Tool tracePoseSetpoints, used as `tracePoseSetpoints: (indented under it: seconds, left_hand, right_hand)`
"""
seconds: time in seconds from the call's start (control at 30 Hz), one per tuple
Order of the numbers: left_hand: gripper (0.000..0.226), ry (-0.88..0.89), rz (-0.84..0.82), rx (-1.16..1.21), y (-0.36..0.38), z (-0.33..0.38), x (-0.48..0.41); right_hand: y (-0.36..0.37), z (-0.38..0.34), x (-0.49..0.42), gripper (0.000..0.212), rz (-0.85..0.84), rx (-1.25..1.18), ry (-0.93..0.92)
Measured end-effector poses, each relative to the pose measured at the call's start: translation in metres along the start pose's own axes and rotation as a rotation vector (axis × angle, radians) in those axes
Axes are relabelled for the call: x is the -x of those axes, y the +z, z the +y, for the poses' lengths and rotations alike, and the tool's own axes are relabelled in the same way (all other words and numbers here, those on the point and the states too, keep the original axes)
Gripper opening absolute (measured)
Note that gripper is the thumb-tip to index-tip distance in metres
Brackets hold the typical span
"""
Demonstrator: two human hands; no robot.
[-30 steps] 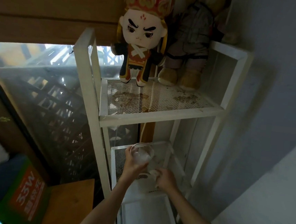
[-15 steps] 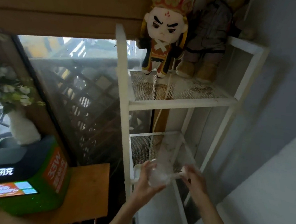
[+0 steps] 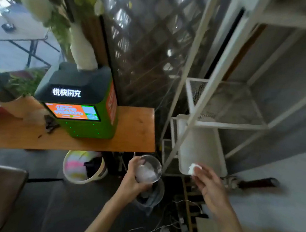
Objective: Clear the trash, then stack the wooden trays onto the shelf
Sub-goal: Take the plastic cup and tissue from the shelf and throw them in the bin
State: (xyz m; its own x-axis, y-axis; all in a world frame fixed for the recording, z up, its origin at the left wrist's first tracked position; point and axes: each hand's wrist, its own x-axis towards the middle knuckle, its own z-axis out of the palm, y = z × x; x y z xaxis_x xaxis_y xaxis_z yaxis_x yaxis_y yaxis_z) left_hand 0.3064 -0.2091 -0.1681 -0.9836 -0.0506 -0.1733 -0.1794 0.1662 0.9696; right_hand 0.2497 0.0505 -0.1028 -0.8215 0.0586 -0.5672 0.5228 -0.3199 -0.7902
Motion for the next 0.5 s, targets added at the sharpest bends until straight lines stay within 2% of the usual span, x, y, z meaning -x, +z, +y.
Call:
tracePoseSetpoints:
  seconds: [0.13,0.27,0.4,0.5]
  left_hand:
    - [0.085,-0.127,0.058,0.018,0.001,-0.100,0.011]
    - [0.091,-0.264,0.106,0.073,0.041,-0.226,0.004]
    - [0.085,-0.326,0.123,0.113,0.087,-0.347,-0.020]
    - [0.084,-0.357,0.152,0.127,0.113,-0.423,-0.041]
  right_hand:
    - [0.013,0.111,-0.041,0.022,0.013,0.082,0.203]
    - [0.006,0.226,-0.112,0.024,0.077,0.159,0.316]
    - [-0.015,0.318,-0.193,0.019,0.108,0.299,0.256]
    - [-0.028,0.367,-0.243,0.011,0.022,0.494,0.172]
